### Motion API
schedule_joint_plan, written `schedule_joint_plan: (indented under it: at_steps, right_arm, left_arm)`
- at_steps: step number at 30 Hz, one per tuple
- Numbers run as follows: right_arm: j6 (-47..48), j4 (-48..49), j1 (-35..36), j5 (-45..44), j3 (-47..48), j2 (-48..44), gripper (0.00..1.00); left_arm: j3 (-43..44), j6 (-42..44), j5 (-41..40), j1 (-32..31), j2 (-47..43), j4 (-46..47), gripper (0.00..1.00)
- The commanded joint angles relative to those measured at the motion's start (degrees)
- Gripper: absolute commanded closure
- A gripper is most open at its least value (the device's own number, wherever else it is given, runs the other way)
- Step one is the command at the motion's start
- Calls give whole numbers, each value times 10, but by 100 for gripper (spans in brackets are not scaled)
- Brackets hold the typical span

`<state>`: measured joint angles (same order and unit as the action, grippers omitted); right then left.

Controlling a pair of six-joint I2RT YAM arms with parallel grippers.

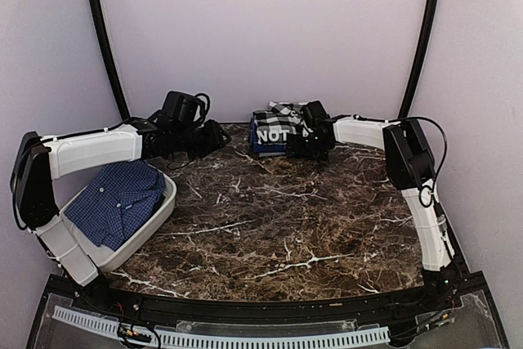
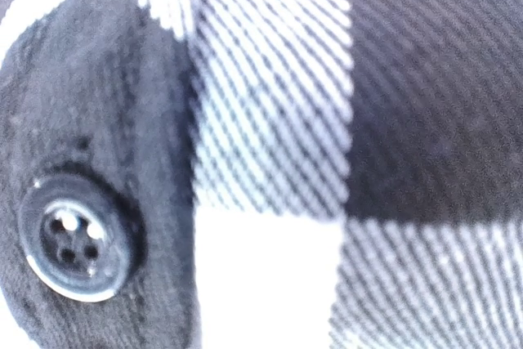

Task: Fold and stack the long sleeve shirts
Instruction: Move the square-folded shirt to the corner of the board, then reset both arms

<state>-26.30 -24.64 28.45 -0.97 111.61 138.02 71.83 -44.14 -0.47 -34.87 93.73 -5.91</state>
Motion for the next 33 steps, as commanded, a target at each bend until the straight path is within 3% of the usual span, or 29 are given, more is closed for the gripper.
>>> schedule_joint_plan:
  at_steps: [1, 12, 27, 33]
  right_arm:
    - [-6, -16, -5, 31, 33, 38, 3]
    - [-4, -10, -3, 49, 25, -7, 1]
    - [0, 86, 23, 23, -259, -302, 2]
    - [-7, 125, 32, 12, -371, -434, 1]
  left_arm:
    - [-10, 5, 2, 4, -31, 0, 61]
    - [-7, 19, -1, 4, -40, -6, 61]
    - [-26, 131, 43, 4, -86, 35, 57]
    - [-41, 162, 62, 4, -109, 44, 32]
